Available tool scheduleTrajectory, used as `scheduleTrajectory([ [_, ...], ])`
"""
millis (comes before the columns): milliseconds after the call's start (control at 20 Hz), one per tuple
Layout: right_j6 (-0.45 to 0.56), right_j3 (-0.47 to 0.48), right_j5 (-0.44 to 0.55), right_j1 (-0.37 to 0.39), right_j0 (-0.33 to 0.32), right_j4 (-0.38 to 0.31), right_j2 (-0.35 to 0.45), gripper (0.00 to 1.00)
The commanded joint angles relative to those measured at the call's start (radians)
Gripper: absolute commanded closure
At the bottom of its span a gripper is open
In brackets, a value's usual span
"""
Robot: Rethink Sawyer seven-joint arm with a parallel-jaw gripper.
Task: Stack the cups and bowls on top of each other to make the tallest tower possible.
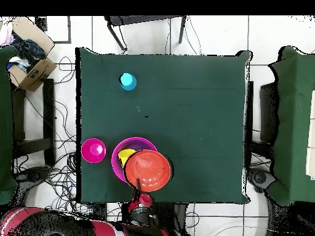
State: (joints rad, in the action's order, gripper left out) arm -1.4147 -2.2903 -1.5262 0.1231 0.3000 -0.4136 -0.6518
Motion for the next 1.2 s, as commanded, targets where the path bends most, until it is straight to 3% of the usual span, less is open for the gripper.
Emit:
scheduleTrajectory([
  [50,-0.180,0.036,0.225,-0.049,0.020,-0.070,0.177,1.00],
  [400,-0.212,0.048,0.194,-0.060,0.010,-0.088,0.167,1.00],
  [750,-0.302,0.028,0.241,0.053,-0.008,-0.160,0.181,1.00],
  [1200,-0.364,0.025,0.314,0.179,0.008,-0.191,0.204,1.00],
])
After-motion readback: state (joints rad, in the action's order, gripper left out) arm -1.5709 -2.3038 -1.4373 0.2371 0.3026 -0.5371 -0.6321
